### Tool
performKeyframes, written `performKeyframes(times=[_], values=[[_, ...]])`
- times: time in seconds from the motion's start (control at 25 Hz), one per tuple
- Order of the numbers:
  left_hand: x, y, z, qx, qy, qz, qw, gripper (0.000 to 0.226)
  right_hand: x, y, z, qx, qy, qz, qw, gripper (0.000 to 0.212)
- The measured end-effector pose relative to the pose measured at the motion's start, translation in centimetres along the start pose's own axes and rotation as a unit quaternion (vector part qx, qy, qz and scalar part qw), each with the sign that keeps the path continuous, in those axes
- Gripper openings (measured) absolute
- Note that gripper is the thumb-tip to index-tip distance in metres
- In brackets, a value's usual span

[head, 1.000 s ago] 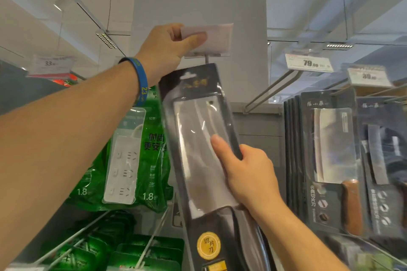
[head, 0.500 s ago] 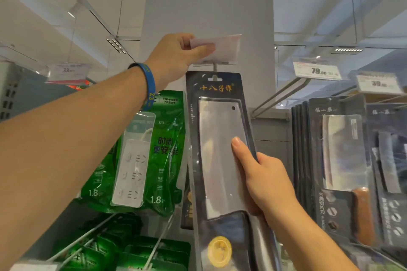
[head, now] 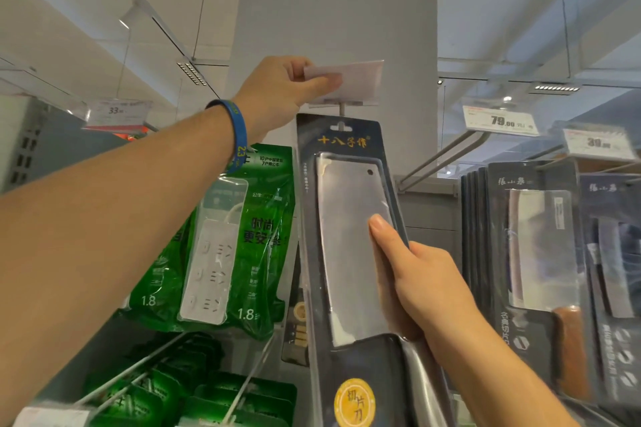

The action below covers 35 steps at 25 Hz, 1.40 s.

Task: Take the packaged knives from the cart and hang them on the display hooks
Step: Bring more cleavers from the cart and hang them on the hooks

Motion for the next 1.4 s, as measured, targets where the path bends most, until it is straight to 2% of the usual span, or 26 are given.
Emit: performKeyframes(times=[0.2, 0.32, 0.52, 0.64, 0.72, 0.84, 1.0, 1.08, 1.32, 1.4], values=[[0.0, 0.0, 0.2, -0.013, 0.008, 0.002, 1.0, 0.021, 0.0, 0.6, -0.1, 0.0, 0.006, -0.036, 0.999, 0.095], [0.0, -0.2, 0.1, -0.022, 0.008, 0.004, 1.0, 0.022, -0.2, 1.1, 0.6, 0.026, 0.029, -0.056, 0.998, 0.087], [0.0, -0.3, 0.3, -0.011, 0.008, 0.006, 1.0, 0.019, -0.4, 1.4, 0.6, 0.024, 0.023, -0.044, 0.998, 0.091], [0.1, -0.1, 0.3, -0.009, 0.001, 0.005, 1.0, 0.02, -1.0, 1.9, 0.5, 0.052, 0.042, -0.049, 0.997, 0.08], [0.2, 0.2, 0.1, -0.009, -0.011, 0.009, 1.0, 0.019, -0.9, 2.4, 0.2, 0.038, 0.017, -0.027, 0.999, 0.071], [0.2, 0.5, -0.2, -0.004, -0.025, 0.011, 1.0, 0.016, 0.7, 2.9, 0.6, 0.009, -0.043, 0.009, 0.999, 0.074], [0.3, 0.0, -0.2, 0.013, -0.006, 0.012, 1.0, 0.035, 3.8, 4.9, 2.4, 0.045, -0.018, 0.001, 0.999, 0.068], [0.3, -0.4, 0.0, 0.012, -0.005, 0.004, 1.0, 0.028, 5.8, 6.6, 3.3, 0.066, -0.019, -0.01, 0.998, 0.068], [0.4, -1.6, 0.8, 0.02, 0.02, -0.022, 0.999, 0.011, 9.7, 10.9, 6.0, 0.111, -0.096, -0.035, 0.989, 0.088], [0.6, -2.1, 1.2, 0.023, 0.02, -0.046, 0.998, 0.019, 10.1, 11.1, 6.3, 0.116, -0.111, -0.035, 0.986, 0.092]])
Point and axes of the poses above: each hand's wrist, its own y-axis towards the middle knuckle, its own x-axis out of the palm, z = x × y, the point moved 7 cm from there along y, towards the middle knuckle, and after that the axes turned 8 degrees about x, right-handed, at the moved point
